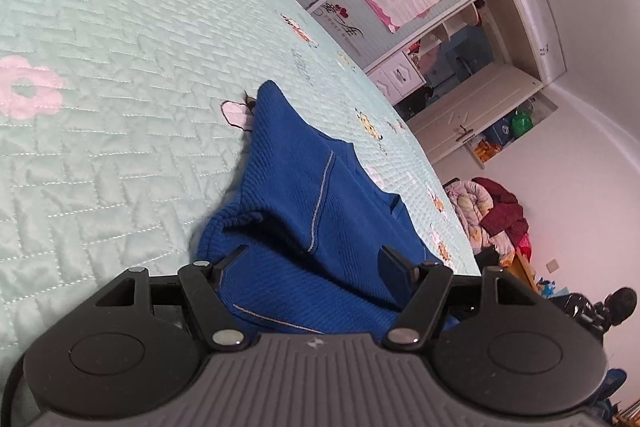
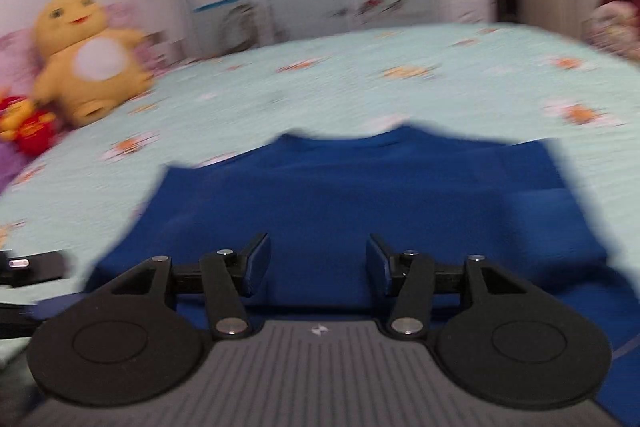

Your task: Fold clothes

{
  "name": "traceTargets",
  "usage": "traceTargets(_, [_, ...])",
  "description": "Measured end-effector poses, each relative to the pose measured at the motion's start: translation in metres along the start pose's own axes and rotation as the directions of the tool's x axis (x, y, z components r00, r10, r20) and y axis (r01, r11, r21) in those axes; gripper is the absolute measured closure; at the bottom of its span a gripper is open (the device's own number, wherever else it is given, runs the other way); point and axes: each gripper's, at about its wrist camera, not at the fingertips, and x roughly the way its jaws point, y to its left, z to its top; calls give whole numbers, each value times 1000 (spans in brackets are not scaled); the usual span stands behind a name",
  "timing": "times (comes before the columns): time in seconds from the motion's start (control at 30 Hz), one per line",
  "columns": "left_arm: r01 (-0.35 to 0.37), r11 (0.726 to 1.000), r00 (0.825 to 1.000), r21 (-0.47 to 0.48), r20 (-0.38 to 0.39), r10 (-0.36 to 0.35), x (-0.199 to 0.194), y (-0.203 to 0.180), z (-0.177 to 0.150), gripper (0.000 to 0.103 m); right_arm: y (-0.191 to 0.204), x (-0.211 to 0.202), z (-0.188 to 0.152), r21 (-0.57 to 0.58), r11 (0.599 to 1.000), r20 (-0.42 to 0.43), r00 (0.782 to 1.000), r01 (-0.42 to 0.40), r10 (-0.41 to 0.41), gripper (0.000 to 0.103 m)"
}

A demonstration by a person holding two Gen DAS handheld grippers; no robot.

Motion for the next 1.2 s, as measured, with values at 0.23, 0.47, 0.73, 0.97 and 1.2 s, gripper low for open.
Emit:
traceTargets(0.23, [-22, 999, 1000, 26, -15, 23, 12, -3, -3, 31, -94, -12, 11, 247, 950, -8, 981, 190, -194, 43])
traceTargets(0.47, [-29, 999, 999, 37, -21, 30, 15, -4, -6, 31, -114, 21, 34, 196, 961, -63, 980, 196, -187, 47])
traceTargets(0.73, [-27, 999, 999, 38, -25, 28, 16, -5, -7, 30, -111, 29, 59, 259, 959, -21, 994, 113, -111, 98])
traceTargets(0.97, [-28, 999, 999, 45, -25, 29, 17, -7, -8, 30, -104, 19, 99, 225, 969, 135, 981, 103, -136, 98])
traceTargets(1.2, [-22, 999, 999, 44, -29, 24, 17, -7, -8, 29, -118, 49, 32, 213, 945, -19, 968, 248, -249, 81])
